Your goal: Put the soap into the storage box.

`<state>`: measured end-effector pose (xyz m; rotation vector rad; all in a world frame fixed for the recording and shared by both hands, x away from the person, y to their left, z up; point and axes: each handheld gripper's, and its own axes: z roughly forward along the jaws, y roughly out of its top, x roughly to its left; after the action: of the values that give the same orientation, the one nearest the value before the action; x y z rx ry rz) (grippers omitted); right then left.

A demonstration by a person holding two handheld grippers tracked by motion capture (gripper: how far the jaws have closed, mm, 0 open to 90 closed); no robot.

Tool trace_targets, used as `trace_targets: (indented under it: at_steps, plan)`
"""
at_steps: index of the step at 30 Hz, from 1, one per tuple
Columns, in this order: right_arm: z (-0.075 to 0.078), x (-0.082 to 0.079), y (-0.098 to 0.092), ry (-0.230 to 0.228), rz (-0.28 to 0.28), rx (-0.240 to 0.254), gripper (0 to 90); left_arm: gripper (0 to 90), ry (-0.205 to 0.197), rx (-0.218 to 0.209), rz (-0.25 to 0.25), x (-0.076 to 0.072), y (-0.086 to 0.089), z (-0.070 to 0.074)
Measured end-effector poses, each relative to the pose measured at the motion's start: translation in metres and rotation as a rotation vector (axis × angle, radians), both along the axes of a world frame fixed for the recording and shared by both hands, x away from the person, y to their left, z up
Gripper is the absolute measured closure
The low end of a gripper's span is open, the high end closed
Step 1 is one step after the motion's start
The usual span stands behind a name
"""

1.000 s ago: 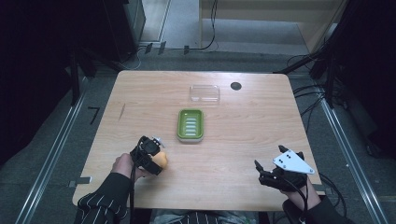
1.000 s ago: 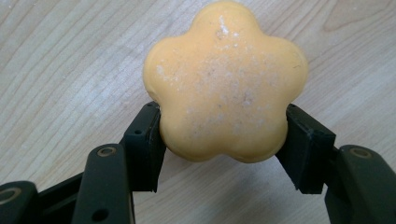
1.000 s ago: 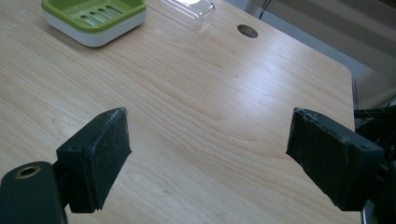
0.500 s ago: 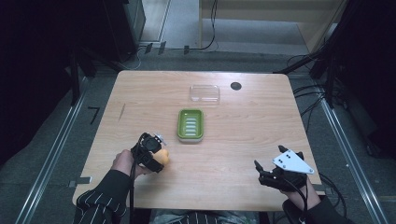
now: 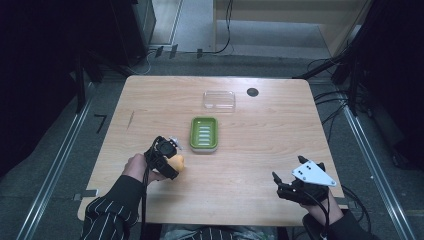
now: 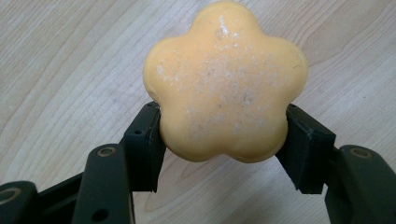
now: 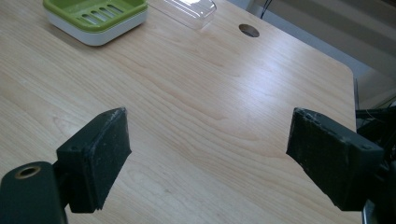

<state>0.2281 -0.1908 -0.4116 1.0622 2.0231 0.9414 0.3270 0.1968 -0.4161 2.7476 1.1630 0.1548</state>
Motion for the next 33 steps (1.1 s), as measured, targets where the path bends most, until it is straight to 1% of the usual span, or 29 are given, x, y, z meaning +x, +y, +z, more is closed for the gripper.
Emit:
trace_targets:
  at_steps: [2, 3, 5, 6, 8, 9, 10, 14, 16, 18, 21, 25, 28, 32, 33]
  plan:
    - [0.000, 0.000, 0.000, 0.001, 0.000, 0.000, 13.7, 39.5, 0.005, 0.002, -0.007, 0.003, -0.001, 0.001]
    - [0.000, 0.000, 0.000, 0.001, 0.000, 0.000, 13.7, 39.5, 0.005, -0.005, -0.004, 0.004, -0.002, 0.002]
    - [0.000, 0.000, 0.000, 0.001, 0.000, 0.001, 13.7, 39.5, 0.000, -0.005, -0.008, 0.006, -0.002, 0.004]
    - [0.000, 0.000, 0.000, 0.001, -0.001, 0.002, 13.7, 39.5, 0.003, -0.011, -0.007, 0.007, -0.003, 0.004]
    - [0.000, 0.000, 0.000, 0.001, -0.003, 0.004, 13.7, 39.5, 0.011, -0.007, -0.013, 0.009, -0.003, 0.005]
    - [0.000, 0.000, 0.000, 0.001, -0.004, 0.005, 13.7, 39.5, 0.003, -0.009, -0.010, 0.010, -0.003, 0.005]
    - [0.000, 0.000, 0.000, 0.001, -0.002, 0.006, 13.7, 39.5, 0.009, -0.009, -0.014, 0.012, -0.004, 0.006]
    - [0.000, 0.000, 0.000, 0.001, -0.003, 0.005, 13.7, 39.5, -0.001, -0.014, -0.020, 0.018, -0.006, 0.009]
    - [0.000, 0.000, 0.000, 0.002, -0.003, 0.005, 13.7, 39.5, 0.000, -0.012, -0.019, 0.018, -0.008, 0.010]
    - [0.000, 0.000, 0.000, 0.003, -0.001, 0.003, 13.7, 39.5, -0.003, -0.015, -0.025, 0.020, -0.009, 0.011]
    - [0.000, 0.000, 0.000, 0.001, -0.003, 0.006, 13.8, 39.5, 0.005, -0.015, -0.043, 0.024, -0.014, 0.014]
    - [0.000, 0.000, 0.000, 0.003, 0.001, 0.002, 13.7, 39.5, 0.008, -0.016, -0.048, 0.028, -0.017, 0.015]
    - [0.000, 0.000, 0.000, 0.003, -0.001, 0.004, 13.8, 39.5, 0.000, -0.023, -0.055, 0.032, -0.020, 0.017]
    - [0.000, 0.000, 0.000, 0.002, -0.002, 0.005, 13.7, 39.5, 0.001, -0.028, -0.066, 0.035, -0.024, 0.018]
    - [0.000, 0.000, 0.000, 0.003, -0.002, 0.006, 13.7, 39.5, -0.001, -0.021, -0.070, 0.036, -0.025, 0.018]
